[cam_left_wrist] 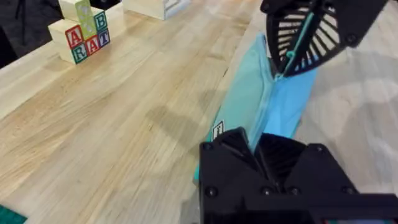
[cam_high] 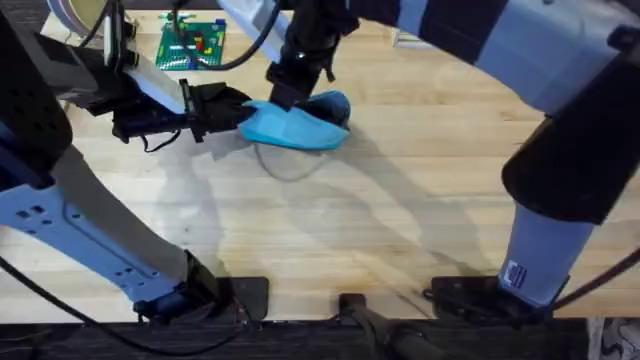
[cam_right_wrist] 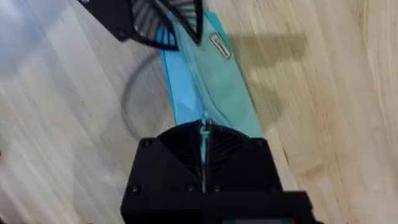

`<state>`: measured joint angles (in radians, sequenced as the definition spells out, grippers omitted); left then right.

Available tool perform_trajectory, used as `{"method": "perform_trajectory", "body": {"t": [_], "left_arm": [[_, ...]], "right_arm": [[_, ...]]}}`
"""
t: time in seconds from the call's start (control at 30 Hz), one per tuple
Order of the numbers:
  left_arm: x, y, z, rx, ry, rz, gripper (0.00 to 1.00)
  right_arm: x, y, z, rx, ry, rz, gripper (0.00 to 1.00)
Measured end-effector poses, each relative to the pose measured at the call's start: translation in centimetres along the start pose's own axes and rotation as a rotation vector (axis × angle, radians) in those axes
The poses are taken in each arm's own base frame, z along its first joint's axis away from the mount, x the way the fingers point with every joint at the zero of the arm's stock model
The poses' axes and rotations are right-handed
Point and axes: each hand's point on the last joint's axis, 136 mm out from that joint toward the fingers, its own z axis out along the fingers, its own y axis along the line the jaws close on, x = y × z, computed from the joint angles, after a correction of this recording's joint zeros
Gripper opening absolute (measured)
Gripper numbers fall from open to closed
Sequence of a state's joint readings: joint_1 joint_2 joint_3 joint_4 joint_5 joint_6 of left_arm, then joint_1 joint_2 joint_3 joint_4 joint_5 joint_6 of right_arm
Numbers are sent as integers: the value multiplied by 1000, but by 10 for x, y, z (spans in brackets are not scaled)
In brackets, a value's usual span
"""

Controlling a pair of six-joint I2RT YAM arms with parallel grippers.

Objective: Unzip the bag, pick up the pens from the table one at a time and place them inside, then zip the bag closed.

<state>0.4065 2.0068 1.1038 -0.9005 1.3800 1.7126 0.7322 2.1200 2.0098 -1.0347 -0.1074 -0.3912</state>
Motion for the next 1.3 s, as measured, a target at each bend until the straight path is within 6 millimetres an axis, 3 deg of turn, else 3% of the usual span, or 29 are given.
{"method": "perform_trajectory", "body": {"t": [0.4, 1.3], "left_arm": [[1, 2, -2, -8, 4, 7, 42], [1, 1, -1, -5, 3, 3, 42]], "right_arm": [[54, -30, -11, -36, 136, 132, 30], [95, -56, -24, -54, 219, 250, 31]]}}
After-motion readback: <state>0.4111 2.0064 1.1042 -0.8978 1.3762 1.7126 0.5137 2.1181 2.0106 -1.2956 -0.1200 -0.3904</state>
